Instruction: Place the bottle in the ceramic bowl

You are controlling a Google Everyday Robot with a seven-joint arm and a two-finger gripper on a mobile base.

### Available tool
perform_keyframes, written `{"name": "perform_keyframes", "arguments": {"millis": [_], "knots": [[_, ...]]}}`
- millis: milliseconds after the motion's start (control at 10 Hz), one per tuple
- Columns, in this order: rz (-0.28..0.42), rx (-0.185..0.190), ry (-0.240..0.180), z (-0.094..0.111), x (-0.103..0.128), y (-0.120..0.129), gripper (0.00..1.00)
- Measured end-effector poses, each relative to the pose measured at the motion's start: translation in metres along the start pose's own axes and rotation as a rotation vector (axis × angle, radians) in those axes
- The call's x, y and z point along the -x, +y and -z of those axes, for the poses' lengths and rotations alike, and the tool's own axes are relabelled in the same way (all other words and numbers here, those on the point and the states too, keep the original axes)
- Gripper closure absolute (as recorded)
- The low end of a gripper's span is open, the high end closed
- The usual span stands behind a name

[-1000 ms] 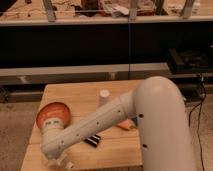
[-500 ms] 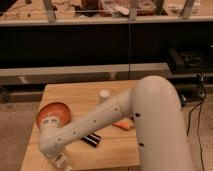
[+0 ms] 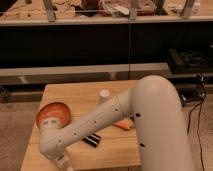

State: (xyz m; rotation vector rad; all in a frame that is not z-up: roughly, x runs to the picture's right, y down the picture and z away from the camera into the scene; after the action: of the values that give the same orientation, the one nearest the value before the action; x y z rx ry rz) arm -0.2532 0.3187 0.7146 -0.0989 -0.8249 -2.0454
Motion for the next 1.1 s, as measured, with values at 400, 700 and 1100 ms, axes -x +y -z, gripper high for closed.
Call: {"name": "perform_keyframes", "arguments": {"millis": [400,700,1100], "knots": [[-0.191,-0.047,0.331,0.034,0.012,0.028,1.00],[-0.423,-0.140,0.528,0.064,0.020,0.061,1.00],[-0.488,-0.244,0.447,0.129,-0.029,0.078,1.00]]}}
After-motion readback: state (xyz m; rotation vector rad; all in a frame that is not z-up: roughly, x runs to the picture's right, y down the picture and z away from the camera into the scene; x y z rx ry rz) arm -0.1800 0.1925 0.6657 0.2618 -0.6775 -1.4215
